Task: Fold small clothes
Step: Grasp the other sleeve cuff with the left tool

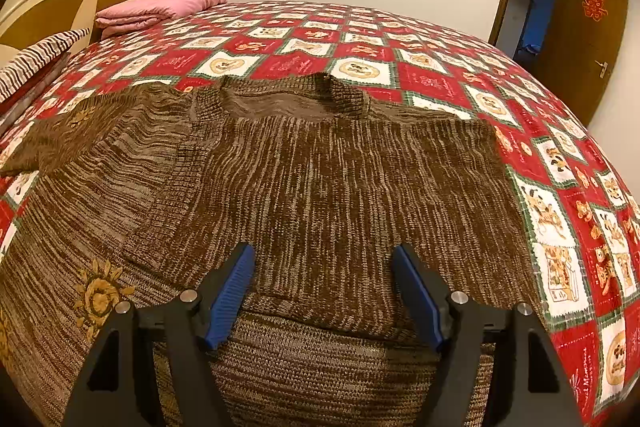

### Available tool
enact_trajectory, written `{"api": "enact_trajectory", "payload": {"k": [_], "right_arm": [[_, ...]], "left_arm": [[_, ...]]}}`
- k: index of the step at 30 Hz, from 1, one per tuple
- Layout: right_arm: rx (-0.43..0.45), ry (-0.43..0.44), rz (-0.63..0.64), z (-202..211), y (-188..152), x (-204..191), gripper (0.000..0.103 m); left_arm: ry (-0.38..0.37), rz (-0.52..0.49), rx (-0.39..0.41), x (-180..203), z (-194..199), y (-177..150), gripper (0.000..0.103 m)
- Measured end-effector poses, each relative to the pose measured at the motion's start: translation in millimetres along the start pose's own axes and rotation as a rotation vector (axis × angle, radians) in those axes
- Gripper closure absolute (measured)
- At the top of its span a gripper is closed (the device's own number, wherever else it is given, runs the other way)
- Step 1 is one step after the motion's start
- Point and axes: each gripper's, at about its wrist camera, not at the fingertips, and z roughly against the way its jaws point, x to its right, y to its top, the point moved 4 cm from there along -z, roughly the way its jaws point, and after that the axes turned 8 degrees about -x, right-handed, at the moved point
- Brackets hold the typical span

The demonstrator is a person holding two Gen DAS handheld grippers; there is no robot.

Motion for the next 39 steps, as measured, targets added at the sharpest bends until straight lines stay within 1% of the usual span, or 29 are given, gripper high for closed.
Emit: {"api": "enact_trajectory", "payload": {"k": [2,4,5,7,8,9,10,11,12,14,17,19,20,21,22,24,27,30,32,33,34,37,38,39], "right_arm": [[0.001,0.0,-0.001,0.2,-0.5,0.6,0.03],[0.002,0.0,-0.001,0.2,-0.7,0.6,0.03],[0.002,0.0,-0.001,0.2,-0.7,0.6,0.03],[0.004,0.002,-0.003,0.2,-0.8,0.7,0.029],[0.004,0.001,-0.003,0.2,-1.0,0.8,0.029],[0.005,0.001,-0.003,0.1,-1.1,0.8,0.029],[0.004,0.002,-0.003,0.0,-1.1,1.0,0.029],[0.004,0.003,-0.004,0.0,-1.0,1.2,0.029],[0.004,0.003,-0.004,-0.1,-1.0,1.4,0.029],[0.004,0.003,-0.004,-0.4,-0.7,1.5,0.029],[-0.001,0.011,-0.008,-0.8,-0.6,2.0,0.029],[-0.007,0.049,-0.014,0.4,0.5,3.6,0.028],[-0.001,0.107,-0.021,4.7,1.3,5.9,0.028],[0.013,0.159,-0.034,11.3,1.0,9.3,0.028],[0.039,0.179,-0.055,22.1,-0.7,15.5,0.028],[0.082,0.167,-0.068,39.5,-4.6,25.5,0.028],[0.122,0.175,-0.085,60.8,-14.2,47.1,0.027],[0.139,0.126,-0.123,69.9,-23.1,79.2,0.027],[0.151,0.067,-0.151,74.2,-31.2,106.7,0.027],[0.154,0.031,-0.168,74.4,-36.2,119.5,0.027],[0.147,-0.007,-0.191,72.5,-41.7,135.2,0.027],[0.105,-0.071,-0.252,61.5,-57.1,166.2,0.027],[0.097,-0.079,-0.276,58.7,-61.8,174.7,0.027],[0.091,-0.057,-0.327,55.1,-68.0,185.2,0.027]], "left_arm": [[-0.013,0.012,0.022,-1.1,-3.2,9.4,0.026],[-0.006,0.012,0.047,-3.4,-6.3,16.8,0.033],[-0.005,0.013,0.056,-5.4,-7.3,19.0,0.035],[0.003,0.008,0.083,-8.0,-9.8,24.4,0.044],[0.005,0.0,0.092,-9.0,-9.3,24.4,0.046],[0.012,-0.007,0.096,-9.2,-10.9,26.4,0.055],[0.017,-0.011,0.097,-10.5,-11.3,25.8,0.074],[0.014,-0.016,0.083,-11.9,-14.3,27.6,0.09],[-0.005,-0.01,0.049,-15.1,-19.2,29.4,0.096],[-0.022,0.009,0.044,-20.6,-14.6,28.3,0.096],[-0.026,0.002,0.058,-19.7,0.2,30.0,0.096],[-0.024,0.009,0.058,-19.7,10.4,33.6,0.096],[-0.038,0.02,0.044,-20.5,13.1,35.3,0.096],[-0.059,0.028,0.042,-21.6,16.7,37.5,0.096],[-0.056,0.025,0.049,-21.6,19.1,38.9,0.096],[-0.04,0.001,0.045,-20.6,18.1,40.4,0.096],[-0.021,0.025,0.019,-23.4,9.4,40.2,0.096],[0.003,0.013,0.039,-13.0,9.5,39.0,0.096],[0.007,-0.023,0.06,1.3,14.2,36.7,0.096],[0.009,-0.056,0.078,14.8,18.8,34.6,0.096],[0.01,-0.075,0.088,22.5,21.2,33.4,0.096],[0.021,-0.152,0.127,60.9,31.1,25.6,0.096],[0.02,-0.17,0.136,70.9,33.6,23.9,0.096],[0.017,-0.193,0.144,84.1,36.4,20.8,0.096]]}}
